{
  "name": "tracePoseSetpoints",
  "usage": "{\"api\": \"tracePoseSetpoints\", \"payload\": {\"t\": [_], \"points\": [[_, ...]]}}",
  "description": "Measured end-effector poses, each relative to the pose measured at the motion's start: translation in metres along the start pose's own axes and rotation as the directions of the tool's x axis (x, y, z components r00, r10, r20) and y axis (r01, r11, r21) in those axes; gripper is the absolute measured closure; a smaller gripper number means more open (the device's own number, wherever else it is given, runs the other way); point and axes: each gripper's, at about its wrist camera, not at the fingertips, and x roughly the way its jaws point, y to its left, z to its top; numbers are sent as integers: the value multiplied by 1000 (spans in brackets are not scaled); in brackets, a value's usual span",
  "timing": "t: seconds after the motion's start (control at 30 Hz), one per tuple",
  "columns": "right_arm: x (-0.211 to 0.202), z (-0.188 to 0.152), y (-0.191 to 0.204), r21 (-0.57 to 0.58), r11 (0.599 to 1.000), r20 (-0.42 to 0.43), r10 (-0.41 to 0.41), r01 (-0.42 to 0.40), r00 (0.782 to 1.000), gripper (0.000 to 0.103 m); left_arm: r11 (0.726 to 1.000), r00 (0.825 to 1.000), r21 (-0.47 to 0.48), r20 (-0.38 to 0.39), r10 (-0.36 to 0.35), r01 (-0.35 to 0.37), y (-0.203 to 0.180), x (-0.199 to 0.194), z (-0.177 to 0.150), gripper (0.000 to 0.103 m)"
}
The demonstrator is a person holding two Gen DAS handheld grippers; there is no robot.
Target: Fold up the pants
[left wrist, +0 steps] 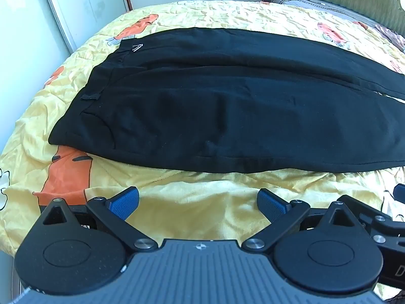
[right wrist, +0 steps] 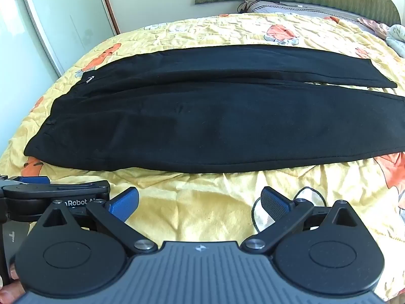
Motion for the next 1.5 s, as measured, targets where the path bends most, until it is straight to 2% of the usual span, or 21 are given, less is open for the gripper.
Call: {"api": "tracePoseSetpoints", "payload": {"t": [0.13,0.17,0.67,1.5], "points": [[1,1,-5,21,1000,-5,15,-15,1000,0,1000,1000,7,3,0,0,-1,-1,-1,2],[-3,-1,-5,-9,1000,8,-8,8,1000,0,1000,1000,9,3,0,0,-1,-1,-1,2],[-1,2,-1,-12,1000,3,-12,12,1000,0,1000,1000,9,-19,-4,4,1,7,-2,3],[2,1,-3,-6,1000,-4,2,-2,1000,0,1000,999,-28,-32,-3,2,3,9,-4,3]]}}
